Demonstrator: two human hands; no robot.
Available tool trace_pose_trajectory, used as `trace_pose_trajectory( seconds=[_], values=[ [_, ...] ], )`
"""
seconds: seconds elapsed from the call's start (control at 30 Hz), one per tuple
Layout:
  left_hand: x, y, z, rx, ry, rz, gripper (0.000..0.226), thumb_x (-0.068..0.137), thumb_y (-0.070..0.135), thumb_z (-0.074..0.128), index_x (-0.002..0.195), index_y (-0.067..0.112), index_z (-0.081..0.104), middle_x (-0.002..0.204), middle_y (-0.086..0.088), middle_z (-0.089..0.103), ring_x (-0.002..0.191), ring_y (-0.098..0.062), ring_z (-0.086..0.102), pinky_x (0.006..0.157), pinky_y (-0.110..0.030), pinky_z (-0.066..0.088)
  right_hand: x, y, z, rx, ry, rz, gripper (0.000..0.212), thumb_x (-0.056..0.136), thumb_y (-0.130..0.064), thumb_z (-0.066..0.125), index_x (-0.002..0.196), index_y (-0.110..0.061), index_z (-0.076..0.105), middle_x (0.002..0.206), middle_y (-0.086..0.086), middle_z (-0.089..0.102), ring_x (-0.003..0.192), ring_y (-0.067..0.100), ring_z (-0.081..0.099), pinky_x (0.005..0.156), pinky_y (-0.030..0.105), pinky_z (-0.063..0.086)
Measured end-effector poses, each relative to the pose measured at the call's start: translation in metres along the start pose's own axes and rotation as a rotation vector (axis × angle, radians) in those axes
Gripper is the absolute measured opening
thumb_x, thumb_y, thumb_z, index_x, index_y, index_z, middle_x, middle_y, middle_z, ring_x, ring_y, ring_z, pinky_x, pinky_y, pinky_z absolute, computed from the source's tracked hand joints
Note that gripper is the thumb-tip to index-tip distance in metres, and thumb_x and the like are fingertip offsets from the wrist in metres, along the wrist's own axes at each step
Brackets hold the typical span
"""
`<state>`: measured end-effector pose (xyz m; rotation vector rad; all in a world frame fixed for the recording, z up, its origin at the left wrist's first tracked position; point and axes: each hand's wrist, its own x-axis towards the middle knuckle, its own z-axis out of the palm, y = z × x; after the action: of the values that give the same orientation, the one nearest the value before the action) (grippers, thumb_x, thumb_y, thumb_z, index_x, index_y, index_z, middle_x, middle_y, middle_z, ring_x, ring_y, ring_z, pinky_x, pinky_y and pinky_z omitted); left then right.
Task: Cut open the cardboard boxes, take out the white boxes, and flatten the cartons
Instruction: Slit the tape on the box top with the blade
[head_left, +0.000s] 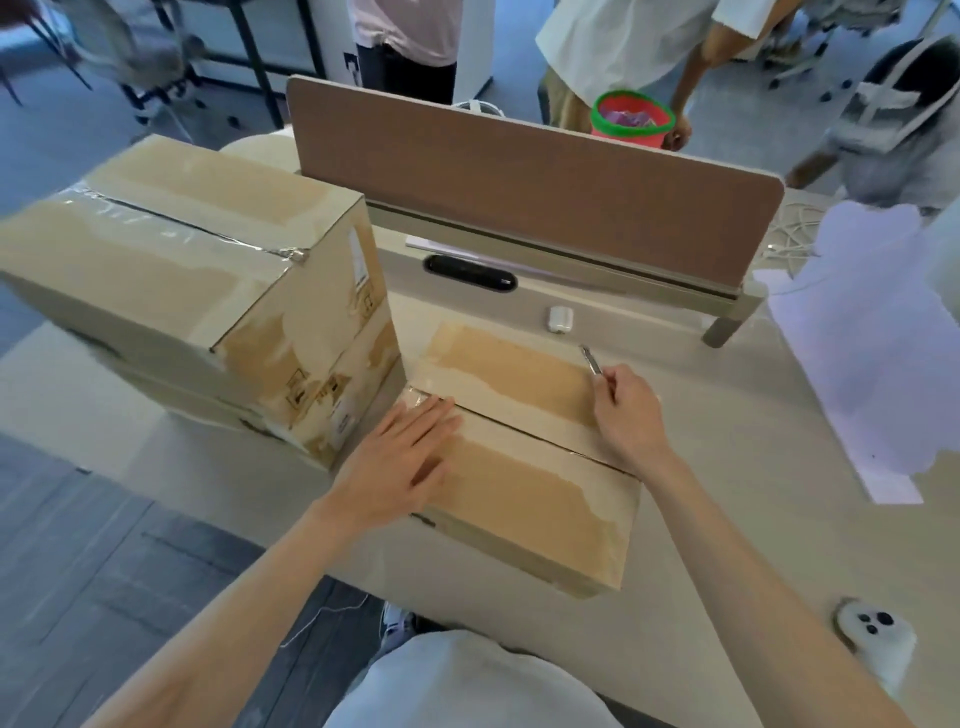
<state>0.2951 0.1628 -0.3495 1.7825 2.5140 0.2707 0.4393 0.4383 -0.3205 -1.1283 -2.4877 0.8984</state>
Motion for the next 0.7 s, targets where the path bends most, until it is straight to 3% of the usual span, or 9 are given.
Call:
trace_pose_trajectory(
  seconds=[0.13,0.33,0.4,0.47,0.53,0.7],
  values=[
    [0.012,-0.01,0.0,-0.032,0.059,0.019,0.049,0.103,0.034,0.024,0.147,0.021,0.041,0.156,0.005,0.032,0.147,-0.011,0.022,0.12,-0.039,0.019,-0.012,0.005,-0.002,-0.077,0.061,0.068,0.02,0.1,-0.025,0.042,0.094,-0.013,0.056,0.092,0.006,0.064,0.092,0.03,0.056,0.086,0.041,0.042],
    [0.052,-0.031,0.003,0.017,0.078,-0.238,0.051,0.103,0.029,0.024,0.149,0.012,0.035,0.154,-0.006,0.036,0.142,-0.024,0.034,0.116,-0.047,0.026,-0.054,0.027,-0.01,-0.04,0.165,0.222,0.018,0.099,-0.024,0.043,0.091,-0.014,0.055,0.093,0.005,0.061,0.094,0.03,0.054,0.081,0.04,0.043],
    [0.074,-0.03,0.0,0.003,0.084,-0.33,0.046,0.102,0.024,0.032,0.143,0.005,0.042,0.144,-0.014,0.048,0.132,-0.028,0.045,0.108,-0.049,0.036,-0.071,0.033,-0.014,0.026,0.2,0.315,0.016,0.099,-0.024,0.044,0.094,-0.013,0.055,0.091,0.005,0.059,0.093,0.03,0.054,0.074,0.035,0.039],
    [0.096,-0.025,-0.006,0.003,0.074,-0.333,0.041,0.101,0.02,0.034,0.134,0.003,0.049,0.127,-0.017,0.058,0.115,-0.031,0.054,0.089,-0.048,0.048,-0.085,0.035,-0.016,0.07,0.215,0.411,0.014,0.099,-0.024,0.043,0.095,-0.014,0.053,0.09,0.005,0.06,0.089,0.029,0.055,0.07,0.034,0.036],
    [0.117,-0.016,-0.007,-0.04,0.026,-0.321,0.035,0.1,0.015,0.037,0.131,0.003,0.049,0.122,-0.016,0.055,0.111,-0.031,0.049,0.075,-0.046,0.048,-0.095,0.037,-0.019,0.091,0.204,0.481,0.016,0.098,-0.025,0.043,0.096,-0.013,0.054,0.089,0.008,0.063,0.088,0.03,0.056,0.071,0.037,0.04],
    [0.153,0.015,-0.001,-0.336,0.011,-0.41,0.035,0.099,0.013,0.032,0.13,0.017,0.047,0.131,-0.005,0.047,0.123,-0.026,0.034,0.087,-0.044,0.042,-0.106,0.045,-0.027,0.145,0.107,0.55,0.017,0.093,-0.029,0.043,0.088,-0.018,0.055,0.082,0.002,0.066,0.082,0.027,0.062,0.071,0.038,0.049]
  ],
)
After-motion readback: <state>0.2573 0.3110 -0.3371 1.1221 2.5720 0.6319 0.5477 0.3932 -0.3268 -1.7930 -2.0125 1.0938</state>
